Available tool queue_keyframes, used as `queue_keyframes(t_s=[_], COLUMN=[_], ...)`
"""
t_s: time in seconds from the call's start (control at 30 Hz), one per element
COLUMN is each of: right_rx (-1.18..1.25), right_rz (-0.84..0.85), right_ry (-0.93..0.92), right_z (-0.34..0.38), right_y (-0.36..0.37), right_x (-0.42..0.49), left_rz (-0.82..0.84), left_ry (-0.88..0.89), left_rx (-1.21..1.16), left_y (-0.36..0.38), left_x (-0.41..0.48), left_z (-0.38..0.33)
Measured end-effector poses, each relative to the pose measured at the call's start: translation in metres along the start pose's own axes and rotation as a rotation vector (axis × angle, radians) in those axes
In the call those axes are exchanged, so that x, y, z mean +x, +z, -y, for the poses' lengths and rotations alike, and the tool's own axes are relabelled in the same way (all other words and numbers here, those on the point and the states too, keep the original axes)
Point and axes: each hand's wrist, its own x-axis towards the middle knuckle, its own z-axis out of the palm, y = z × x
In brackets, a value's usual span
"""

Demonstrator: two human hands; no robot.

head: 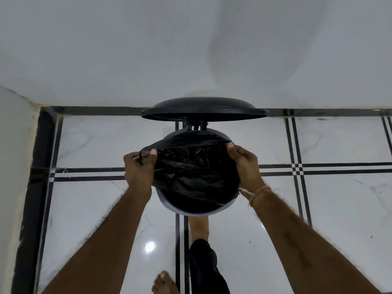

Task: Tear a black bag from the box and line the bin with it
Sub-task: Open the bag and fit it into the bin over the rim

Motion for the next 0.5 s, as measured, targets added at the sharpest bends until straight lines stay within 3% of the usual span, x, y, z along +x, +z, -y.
queue_keyframes(t_s=[0.1,0.2,0.5], right_rx=[0.023,0.040,0.122], right_rz=[-0.038,-0.040,0.008], right_ry=[-0.031,-0.040,-0.012], right_z=[-0.006,-0.010,-0.009], right_y=[0.006,0.012,0.005], right_x=[0.003,0.006,0.013], left_rz=[-0.108,-0.010,0.100], left_ry=[0.335,0.663,0.803], left_rx=[0.505,0.672,0.770], left_y=[0.004,0.010,0.013], left_x=[0.008,0.020,0.052], left_z=[-0.004,-0.003,-0.025])
